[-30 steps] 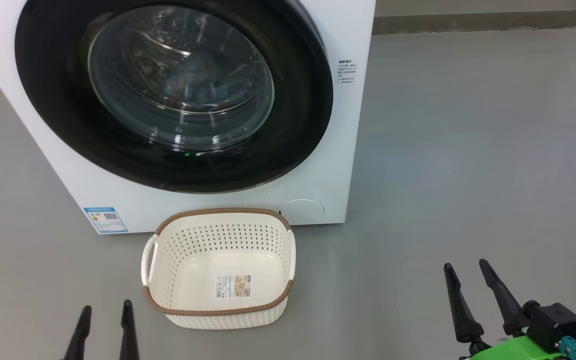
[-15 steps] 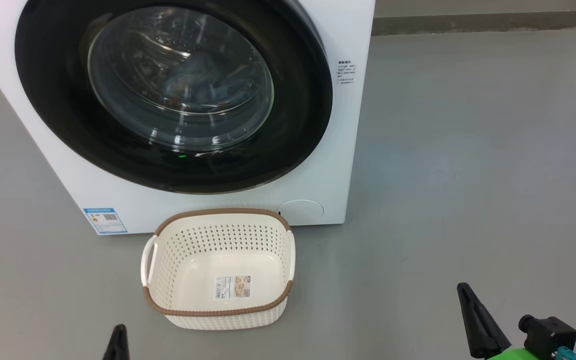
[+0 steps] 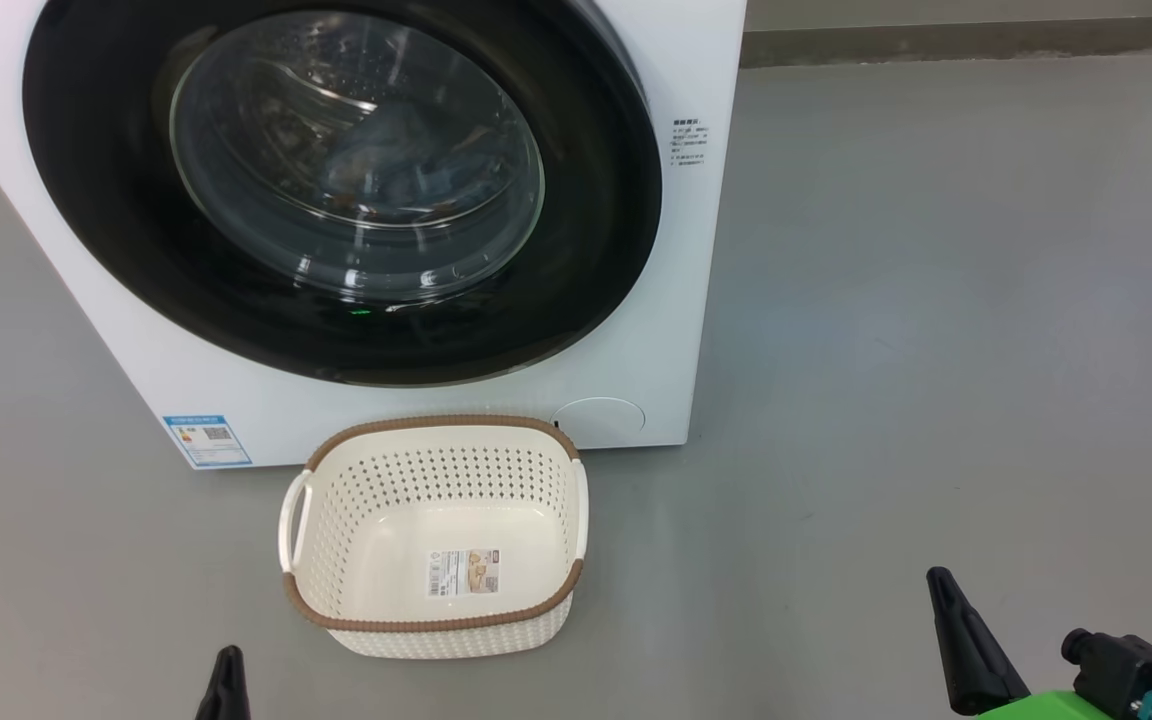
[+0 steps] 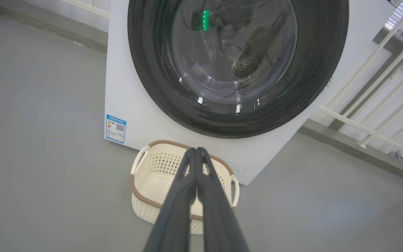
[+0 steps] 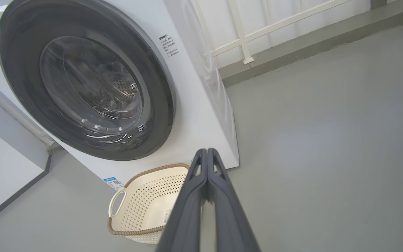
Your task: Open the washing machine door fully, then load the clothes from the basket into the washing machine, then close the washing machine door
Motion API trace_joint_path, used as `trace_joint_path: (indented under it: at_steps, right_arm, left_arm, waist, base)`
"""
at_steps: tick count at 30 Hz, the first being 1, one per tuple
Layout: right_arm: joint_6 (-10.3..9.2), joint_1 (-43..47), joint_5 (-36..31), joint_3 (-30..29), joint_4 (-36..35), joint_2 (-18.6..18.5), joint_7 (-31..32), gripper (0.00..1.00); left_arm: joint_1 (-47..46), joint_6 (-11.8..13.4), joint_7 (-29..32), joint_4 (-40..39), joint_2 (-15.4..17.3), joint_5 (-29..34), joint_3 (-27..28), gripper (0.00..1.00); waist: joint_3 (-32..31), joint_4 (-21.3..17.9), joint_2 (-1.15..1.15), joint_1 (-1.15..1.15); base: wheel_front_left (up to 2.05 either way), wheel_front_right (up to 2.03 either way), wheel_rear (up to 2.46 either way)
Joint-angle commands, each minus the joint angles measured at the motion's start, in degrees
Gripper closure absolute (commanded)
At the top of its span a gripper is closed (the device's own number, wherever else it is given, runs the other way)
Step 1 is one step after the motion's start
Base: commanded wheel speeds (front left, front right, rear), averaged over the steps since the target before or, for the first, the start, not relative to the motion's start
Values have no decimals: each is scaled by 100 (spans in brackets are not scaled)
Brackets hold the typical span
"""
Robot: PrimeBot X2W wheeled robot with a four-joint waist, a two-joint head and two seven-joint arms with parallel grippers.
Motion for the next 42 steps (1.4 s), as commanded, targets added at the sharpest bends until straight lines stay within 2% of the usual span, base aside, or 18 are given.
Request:
trace_joint_path:
  at_steps: [1,42]
  right_arm:
    - [-3,-212,223,-28,-115,-20,23,100]
    - [-8,-462,2722,-207,-24,-17,696,100]
  left_arm:
    - [-219,-54,28,-93,78,-145,87,100]
    - [-684,-187,673,160,145,-2620,334,100]
  waist:
    - [1,-2,0,-1]
    - [31,-68,0,-1]
  base:
    - [0,0,0]
    - [0,0,0]
